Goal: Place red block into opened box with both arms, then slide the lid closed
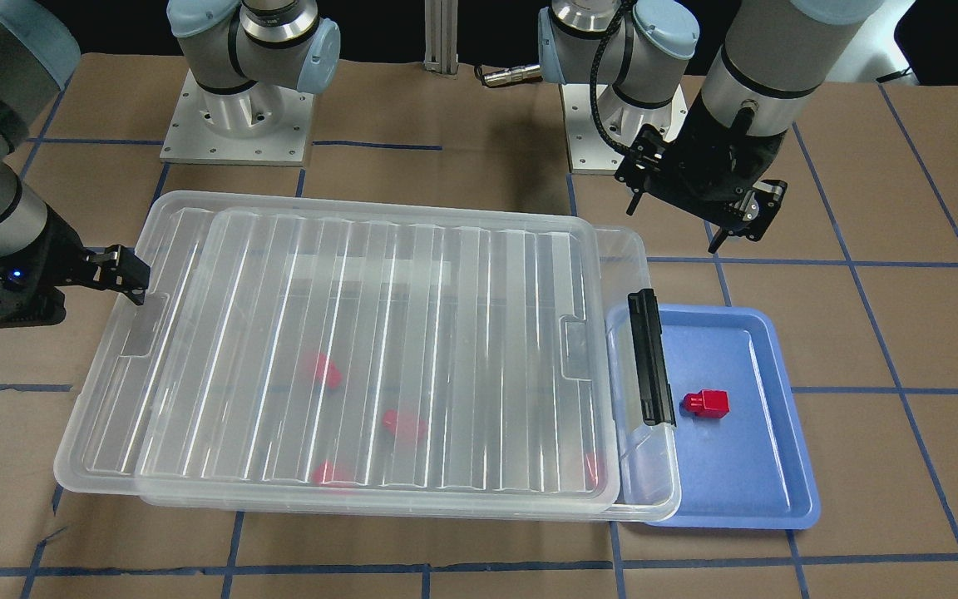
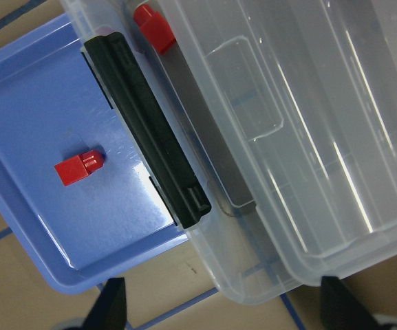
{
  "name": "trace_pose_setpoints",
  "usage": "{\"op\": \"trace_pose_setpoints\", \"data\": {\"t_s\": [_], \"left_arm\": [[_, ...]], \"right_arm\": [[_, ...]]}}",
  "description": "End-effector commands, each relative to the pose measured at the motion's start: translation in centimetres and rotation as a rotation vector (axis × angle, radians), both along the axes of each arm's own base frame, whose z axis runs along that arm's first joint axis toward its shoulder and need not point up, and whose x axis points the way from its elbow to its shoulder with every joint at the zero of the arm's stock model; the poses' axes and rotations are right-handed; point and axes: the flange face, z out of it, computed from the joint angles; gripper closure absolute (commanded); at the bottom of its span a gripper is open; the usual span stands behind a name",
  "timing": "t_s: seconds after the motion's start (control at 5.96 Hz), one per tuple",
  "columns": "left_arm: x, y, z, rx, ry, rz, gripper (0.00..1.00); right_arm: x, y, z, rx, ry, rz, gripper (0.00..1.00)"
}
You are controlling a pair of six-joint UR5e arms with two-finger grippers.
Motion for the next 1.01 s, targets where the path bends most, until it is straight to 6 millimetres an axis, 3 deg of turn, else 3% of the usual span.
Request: {"op": "trace_pose_setpoints", "data": {"t_s": [0.0, 0.17, 0.5, 0.67, 0.84], "left_arm": [[4.1, -1.2, -1.2, 0.017, 0.028, -0.385, 0.02], [6.5, -2.0, -2.2, -0.012, 0.034, -0.475, 0.02], [11.7, -3.1, -6.3, -0.033, 0.036, -0.815, 0.02], [12.4, -3.6, -8.3, -0.074, 0.006, -0.902, 0.02], [12.7, -4.6, -10.4, -0.104, -0.019, -0.993, 0.02]], "right_arm": [[-2.3, 0.2, 0.0, 0.001, -0.003, -0.003, 0.00], [-2.9, 0.2, -0.1, 0.002, -0.005, -0.001, 0.00], [-5.3, 0.6, 0.0, 0.018, 0.036, -0.007, 0.00], [-6.6, 0.9, 0.0, 0.019, 0.031, -0.006, 0.00], [-6.7, 0.9, 0.0, 0.018, 0.033, -0.006, 0.00]]}}
